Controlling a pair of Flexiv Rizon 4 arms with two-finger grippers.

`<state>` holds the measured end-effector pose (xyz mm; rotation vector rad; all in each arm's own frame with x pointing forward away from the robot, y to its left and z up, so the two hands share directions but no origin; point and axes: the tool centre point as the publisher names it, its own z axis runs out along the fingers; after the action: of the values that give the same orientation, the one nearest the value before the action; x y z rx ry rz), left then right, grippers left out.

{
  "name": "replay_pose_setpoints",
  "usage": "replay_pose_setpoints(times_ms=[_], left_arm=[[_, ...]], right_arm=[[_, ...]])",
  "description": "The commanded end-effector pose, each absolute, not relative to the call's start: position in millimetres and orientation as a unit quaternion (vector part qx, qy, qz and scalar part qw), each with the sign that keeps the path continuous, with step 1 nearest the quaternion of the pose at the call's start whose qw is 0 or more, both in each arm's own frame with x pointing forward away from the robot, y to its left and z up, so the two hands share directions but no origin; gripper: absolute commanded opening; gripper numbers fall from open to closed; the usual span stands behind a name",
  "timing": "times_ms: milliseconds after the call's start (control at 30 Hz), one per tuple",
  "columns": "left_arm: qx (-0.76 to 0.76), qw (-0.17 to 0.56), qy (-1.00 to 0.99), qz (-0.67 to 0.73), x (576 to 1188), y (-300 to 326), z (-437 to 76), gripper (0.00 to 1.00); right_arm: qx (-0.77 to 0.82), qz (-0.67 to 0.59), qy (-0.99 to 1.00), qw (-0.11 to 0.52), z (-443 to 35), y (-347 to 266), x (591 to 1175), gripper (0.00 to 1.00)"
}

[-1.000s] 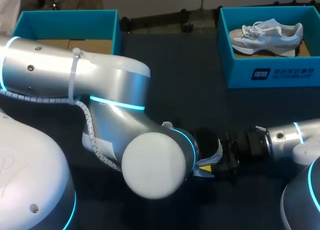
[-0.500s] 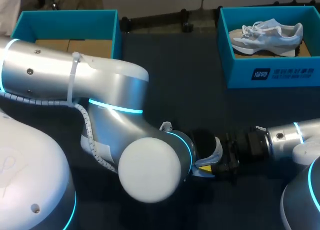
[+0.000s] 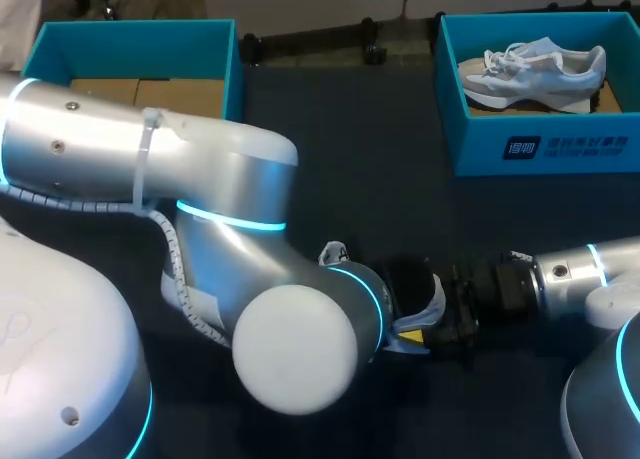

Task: Take the shoe out of the shoebox, open the shoe tongue, remove and reinsert the insole, then place the shoe into the shoebox

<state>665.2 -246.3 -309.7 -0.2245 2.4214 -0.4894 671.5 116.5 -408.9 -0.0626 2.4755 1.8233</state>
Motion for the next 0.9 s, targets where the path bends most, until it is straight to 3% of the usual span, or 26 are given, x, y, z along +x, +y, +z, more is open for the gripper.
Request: replay_pose_setpoints(times_ms=[33,533,600,667,700,900], left_arm=[[-0.088,0.330,0.922,-0.183,665,-263,-307,0.00],[-0.069,0.336,0.919,-0.195,663,-291,-302,0.00],[-0.068,0.334,0.920,-0.196,663,-291,-302,0.44],[-0.065,0.329,0.921,-0.198,661,-287,-302,0.50],[-0.061,0.326,0.921,-0.202,660,-283,-302,0.58],[-0.036,0.314,0.925,-0.209,653,-268,-305,0.67]], right_arm=[[-0.021,0.590,0.806,0.033,-409,118,671,0.00],[-0.021,0.590,0.806,0.033,-409,118,671,0.00],[-0.021,0.590,0.806,0.033,-409,118,671,0.00],[-0.021,0.590,0.806,0.033,-409,118,671,0.00],[-0.021,0.590,0.806,0.033,-409,118,671,0.00],[-0.021,0.590,0.806,0.033,-409,118,671,0.00]])
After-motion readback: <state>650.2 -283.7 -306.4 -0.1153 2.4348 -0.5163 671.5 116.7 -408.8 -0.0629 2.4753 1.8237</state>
